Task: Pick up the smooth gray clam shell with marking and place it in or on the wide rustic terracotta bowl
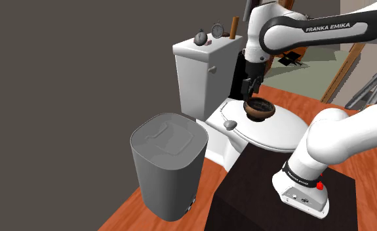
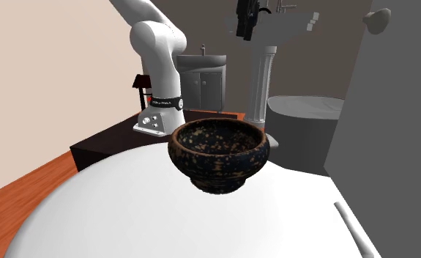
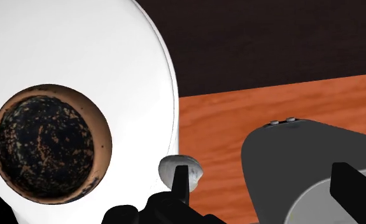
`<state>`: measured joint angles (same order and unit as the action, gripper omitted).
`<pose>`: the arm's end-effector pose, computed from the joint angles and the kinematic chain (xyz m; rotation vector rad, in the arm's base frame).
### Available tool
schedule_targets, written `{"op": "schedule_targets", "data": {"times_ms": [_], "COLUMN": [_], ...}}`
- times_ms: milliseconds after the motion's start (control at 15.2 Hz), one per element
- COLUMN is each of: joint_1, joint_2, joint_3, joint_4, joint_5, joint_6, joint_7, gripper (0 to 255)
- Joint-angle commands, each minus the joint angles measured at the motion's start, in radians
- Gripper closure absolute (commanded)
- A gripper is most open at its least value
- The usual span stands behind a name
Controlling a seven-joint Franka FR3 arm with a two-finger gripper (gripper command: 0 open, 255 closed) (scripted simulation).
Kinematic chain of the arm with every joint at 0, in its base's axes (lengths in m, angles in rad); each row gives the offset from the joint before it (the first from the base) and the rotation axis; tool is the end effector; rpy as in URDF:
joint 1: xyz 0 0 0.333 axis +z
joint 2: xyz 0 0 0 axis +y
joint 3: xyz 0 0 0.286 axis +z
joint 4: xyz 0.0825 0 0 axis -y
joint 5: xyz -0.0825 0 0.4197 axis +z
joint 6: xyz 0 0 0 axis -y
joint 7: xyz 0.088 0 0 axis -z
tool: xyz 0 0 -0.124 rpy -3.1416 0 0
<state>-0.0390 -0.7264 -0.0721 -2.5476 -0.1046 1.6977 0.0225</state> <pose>0.3679 -0.0513 0.4431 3.0816 -0.1430 -0.1946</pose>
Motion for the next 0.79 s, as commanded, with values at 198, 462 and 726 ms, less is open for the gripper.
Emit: {"op": "schedule_targets", "data": {"times_ms": [198,462,726], "joint_1": [-0.025,-0.048,-0.072], "joint_2": [0.118,0.242,0.39], "joint_3": [-0.023,-0.045,-0.067], "joint_4": [-0.072,-0.098,-0.097], "joint_5": [-0.04,-0.075,-0.109], "joint_6": [0.215,0.384,0.549], "joint_7": [0.016,0.029,0.046], "gripper": [0,0,0]}}
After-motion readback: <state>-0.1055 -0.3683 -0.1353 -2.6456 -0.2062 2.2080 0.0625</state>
